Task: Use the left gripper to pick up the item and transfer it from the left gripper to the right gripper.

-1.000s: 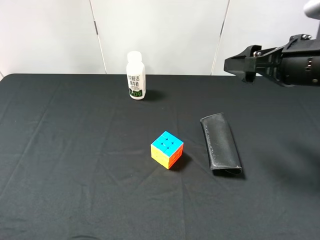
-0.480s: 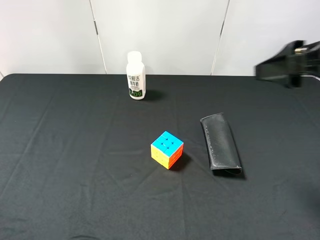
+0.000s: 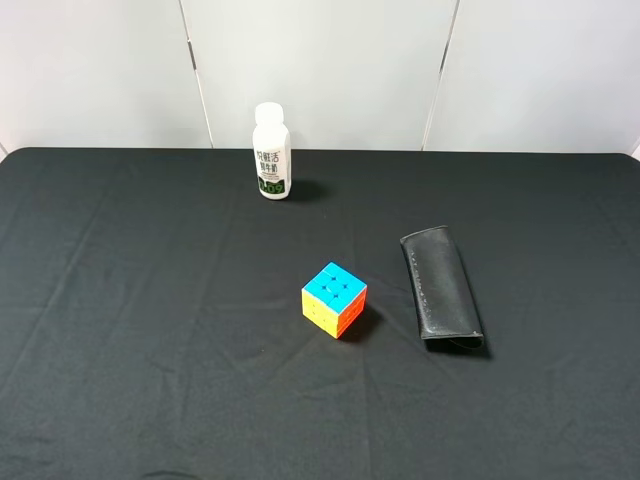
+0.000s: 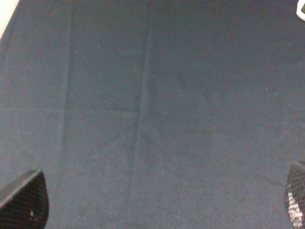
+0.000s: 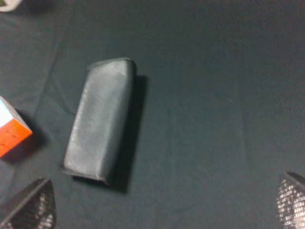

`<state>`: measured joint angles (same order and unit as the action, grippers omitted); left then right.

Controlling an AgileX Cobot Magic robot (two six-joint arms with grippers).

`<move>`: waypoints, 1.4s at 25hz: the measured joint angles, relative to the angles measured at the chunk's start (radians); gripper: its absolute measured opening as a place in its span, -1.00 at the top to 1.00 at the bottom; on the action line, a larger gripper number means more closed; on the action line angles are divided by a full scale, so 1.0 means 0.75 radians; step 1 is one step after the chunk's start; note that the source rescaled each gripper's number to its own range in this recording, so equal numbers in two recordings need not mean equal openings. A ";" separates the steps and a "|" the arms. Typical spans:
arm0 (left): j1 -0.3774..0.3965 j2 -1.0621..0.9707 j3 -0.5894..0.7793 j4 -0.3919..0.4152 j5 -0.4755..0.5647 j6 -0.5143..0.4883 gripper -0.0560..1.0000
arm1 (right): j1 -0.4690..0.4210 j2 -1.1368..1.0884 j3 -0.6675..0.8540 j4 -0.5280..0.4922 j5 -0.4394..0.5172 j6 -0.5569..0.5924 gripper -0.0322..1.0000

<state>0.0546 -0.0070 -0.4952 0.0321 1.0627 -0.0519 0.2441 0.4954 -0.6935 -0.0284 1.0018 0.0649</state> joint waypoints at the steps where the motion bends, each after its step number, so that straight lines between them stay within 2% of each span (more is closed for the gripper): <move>1: 0.000 0.000 0.000 0.000 0.000 0.000 -0.97 | 0.000 -0.044 0.024 -0.006 0.009 0.016 -1.00; 7: 0.000 0.000 0.000 0.000 0.000 0.000 -0.97 | 0.000 -0.308 0.162 -0.012 0.019 0.072 -1.00; 16: 0.000 0.000 0.000 0.000 0.000 0.000 -0.97 | 0.000 -0.649 0.259 -0.017 0.021 0.075 -1.00; 32: 0.000 0.000 0.000 -0.001 0.000 0.000 -0.97 | -0.001 -0.668 0.260 -0.017 0.021 0.076 -1.00; 35: 0.000 0.000 0.000 -0.001 0.000 0.000 -0.97 | -0.045 -0.668 0.260 -0.018 0.021 0.076 -1.00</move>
<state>0.0546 -0.0070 -0.4952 0.0313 1.0627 -0.0519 0.2107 -0.0056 -0.4986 -0.0421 1.0179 0.1221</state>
